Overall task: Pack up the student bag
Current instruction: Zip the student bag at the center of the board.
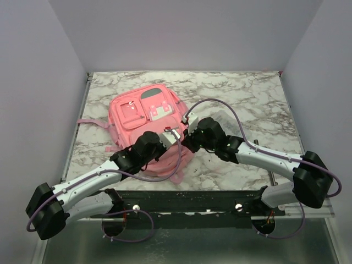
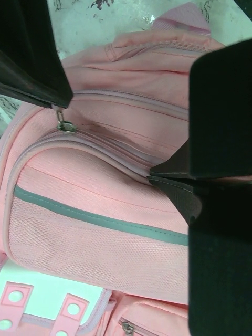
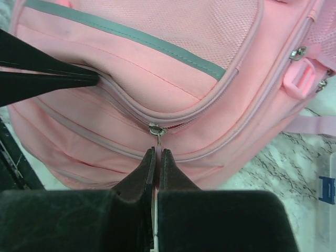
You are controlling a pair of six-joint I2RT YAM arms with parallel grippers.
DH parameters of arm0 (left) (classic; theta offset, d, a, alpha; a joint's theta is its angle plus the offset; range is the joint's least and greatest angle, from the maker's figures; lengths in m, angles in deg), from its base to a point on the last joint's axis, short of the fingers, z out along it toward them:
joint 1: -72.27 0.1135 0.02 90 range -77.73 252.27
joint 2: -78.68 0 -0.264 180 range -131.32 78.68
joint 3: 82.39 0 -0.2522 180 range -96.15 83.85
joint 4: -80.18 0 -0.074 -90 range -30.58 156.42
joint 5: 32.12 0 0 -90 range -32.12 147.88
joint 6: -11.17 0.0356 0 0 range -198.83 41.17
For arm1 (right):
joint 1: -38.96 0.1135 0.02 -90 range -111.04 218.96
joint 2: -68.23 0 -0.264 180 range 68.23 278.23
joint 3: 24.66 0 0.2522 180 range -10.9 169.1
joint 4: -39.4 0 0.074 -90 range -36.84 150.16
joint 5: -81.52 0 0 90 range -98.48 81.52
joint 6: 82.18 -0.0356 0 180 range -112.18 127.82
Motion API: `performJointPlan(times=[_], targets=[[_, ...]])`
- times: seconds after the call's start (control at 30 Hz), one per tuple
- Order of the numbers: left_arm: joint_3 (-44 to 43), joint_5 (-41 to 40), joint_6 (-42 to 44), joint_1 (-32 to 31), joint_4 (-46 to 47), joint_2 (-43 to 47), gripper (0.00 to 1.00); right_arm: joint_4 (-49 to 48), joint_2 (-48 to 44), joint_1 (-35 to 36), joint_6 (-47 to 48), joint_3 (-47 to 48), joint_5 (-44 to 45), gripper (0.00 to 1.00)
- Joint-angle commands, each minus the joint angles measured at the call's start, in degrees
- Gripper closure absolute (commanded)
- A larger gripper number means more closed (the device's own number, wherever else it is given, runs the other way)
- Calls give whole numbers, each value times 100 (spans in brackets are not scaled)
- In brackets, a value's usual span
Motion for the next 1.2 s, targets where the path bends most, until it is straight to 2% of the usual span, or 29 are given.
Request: performJointPlan(times=[0.0, 0.13, 0.2, 0.27, 0.3, 0.4, 0.5, 0.57, 0.67, 0.73, 0.77, 0.87, 0.97, 1.0, 1.17], targets=[[197, -412, 193, 123, -110, 356, 100, 405, -276, 17, 278, 30, 638, 99], [283, -434, 249, 120, -98, 621, 100, 302, -250, -1, 280, 81, 905, 99], [322, -239, 300, 124, -33, 794, 100, 372, -195, -1, 280, 244, 460, 99], [332, 112, 231, 119, 133, 891, 100, 241, -174, -2, 276, 263, -350, 99], [318, 333, 187, 125, 200, 895, 92, 130, -163, -1, 351, 251, -604, 99], [282, 486, -137, 123, 483, 718, 58, -180, -116, -1, -31, 208, -1208, 100], [160, 745, -47, 103, 565, 378, 29, -350, -139, -1, -251, 150, -1460, 100], [49, 697, -4, 97, 565, 107, 26, -471, -202, -1, -339, 77, -1514, 99], [-33, 612, -23, 75, 554, -96, 27, -520, -287, -1, -392, 61, -1507, 99], [23, 469, -57, 68, 572, -173, 33, -468, -312, -1, -401, 139, -1512, 99], [25, 304, -2, 71, 566, -242, 39, -463, -321, -1, -387, 160, -1527, 99], [-1, -192, 124, 73, 426, -282, 76, -388, -323, -1, -204, 130, -1277, 99], [171, -291, 156, 70, 420, 109, 97, -103, -300, -1, 10, 83, -634, 99], [244, -307, 169, 69, 410, 281, 100, -46, -296, -1, 104, 45, -484, 99], [498, -317, 491, 67, 333, 822, 100, 261, -92, -52, 537, 16, 508, 99]])
